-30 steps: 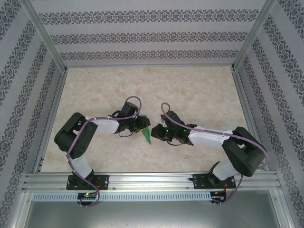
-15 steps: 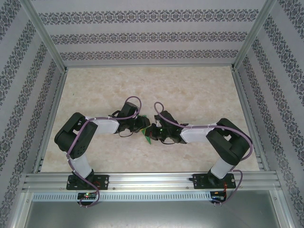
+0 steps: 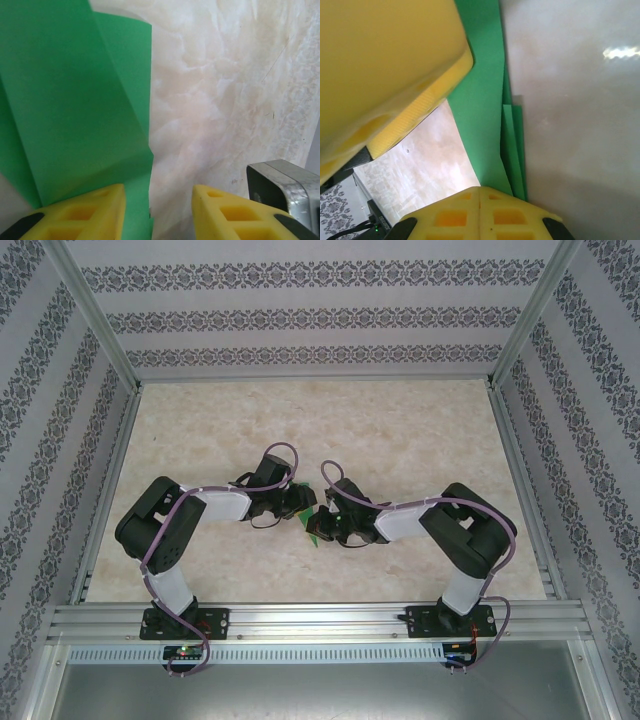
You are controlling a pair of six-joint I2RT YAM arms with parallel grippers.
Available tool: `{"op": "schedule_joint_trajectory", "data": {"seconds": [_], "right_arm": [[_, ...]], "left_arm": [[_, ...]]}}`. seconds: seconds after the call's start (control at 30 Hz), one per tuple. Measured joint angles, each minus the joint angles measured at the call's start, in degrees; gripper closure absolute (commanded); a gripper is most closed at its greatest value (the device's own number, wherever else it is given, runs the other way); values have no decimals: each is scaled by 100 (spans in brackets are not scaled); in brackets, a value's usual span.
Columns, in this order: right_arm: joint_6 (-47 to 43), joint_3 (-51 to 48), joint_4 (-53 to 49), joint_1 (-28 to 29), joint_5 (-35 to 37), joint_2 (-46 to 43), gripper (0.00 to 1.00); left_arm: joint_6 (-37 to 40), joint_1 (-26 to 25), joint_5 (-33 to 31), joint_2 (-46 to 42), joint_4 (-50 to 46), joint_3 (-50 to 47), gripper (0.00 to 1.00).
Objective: Fold a paper plane with a square sheet of paper (pick it up from the middle)
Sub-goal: Fold the wing for the fifth time at the center of the table.
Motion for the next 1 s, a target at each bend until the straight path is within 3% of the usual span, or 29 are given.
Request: {"op": "schedule_joint_trajectory", "data": {"seconds": [0.3,0.53,0.83,1.0], "right_arm": [[7,-358,354,0,4,-157,93],[2,-533,74,2,2,-420,91],[-155,-518,-157,105,111,-498,96],[-225,-560,-824,162,155,-885,96]], "left_arm": [[0,-7,107,22,-7,11,60],[0,-7,114,35,-44,28,61],[0,-7,157,48,-105,55,61],[0,-28,166,48,-109,55,61]]}}
